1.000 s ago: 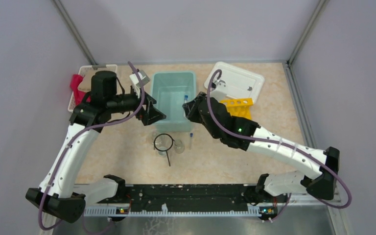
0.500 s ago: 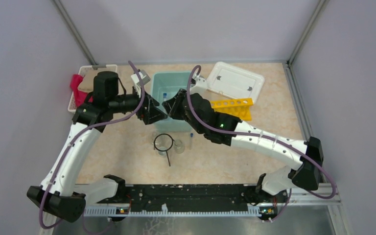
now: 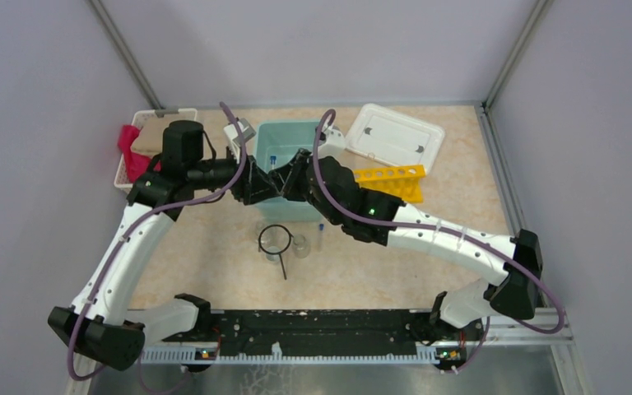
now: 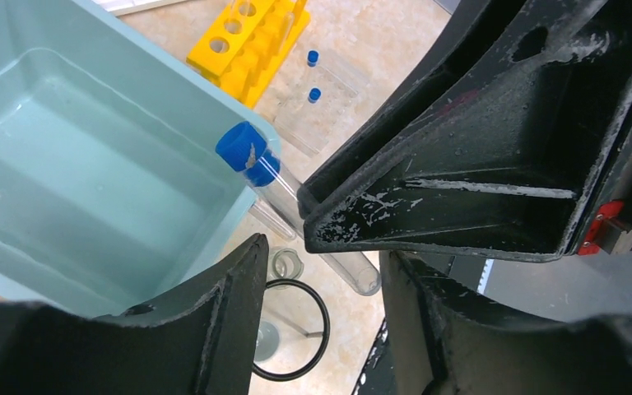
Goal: Organize the chemistry lab equipment
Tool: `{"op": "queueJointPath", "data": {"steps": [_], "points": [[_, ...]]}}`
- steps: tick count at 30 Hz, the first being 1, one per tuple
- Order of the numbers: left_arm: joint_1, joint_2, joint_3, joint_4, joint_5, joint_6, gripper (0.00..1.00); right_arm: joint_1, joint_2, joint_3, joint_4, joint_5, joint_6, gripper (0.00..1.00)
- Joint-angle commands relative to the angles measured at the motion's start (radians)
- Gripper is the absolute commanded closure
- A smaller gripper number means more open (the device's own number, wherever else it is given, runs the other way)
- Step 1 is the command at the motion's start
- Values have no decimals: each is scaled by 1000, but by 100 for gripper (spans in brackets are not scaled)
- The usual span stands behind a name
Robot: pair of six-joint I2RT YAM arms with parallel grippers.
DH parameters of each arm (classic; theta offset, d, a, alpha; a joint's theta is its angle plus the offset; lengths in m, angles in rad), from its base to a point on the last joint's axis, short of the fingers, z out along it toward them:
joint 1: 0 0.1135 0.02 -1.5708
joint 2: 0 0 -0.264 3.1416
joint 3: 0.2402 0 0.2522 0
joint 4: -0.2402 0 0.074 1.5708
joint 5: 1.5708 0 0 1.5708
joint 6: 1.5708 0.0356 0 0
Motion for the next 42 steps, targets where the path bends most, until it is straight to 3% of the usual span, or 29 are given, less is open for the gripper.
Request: {"op": "queueJointPath", "data": {"steps": [1, 8, 14, 21, 25, 33, 42], "points": [[4, 10, 2, 20, 15, 4, 46, 22, -3, 37, 83, -19, -22, 100], [4, 4, 4, 6, 2, 46, 71, 25, -8, 26, 76, -25, -23, 100], [5, -15, 4, -15, -22, 139, 99, 8, 10, 155, -136, -36, -10, 82], [4, -60, -22, -15, -17, 260, 100, -129, 7, 202, -262, -310, 3, 61], [4, -80, -33, -19, -20, 320, 100, -145, -6, 219, -274, -358, -39, 49], [4, -89, -30, -44, -30, 393, 100, -156, 12, 255, -278, -440, -73, 49], [4, -90, -39, -60, -33, 430, 100, -158, 69, 308, -270, -455, -78, 56]]}}
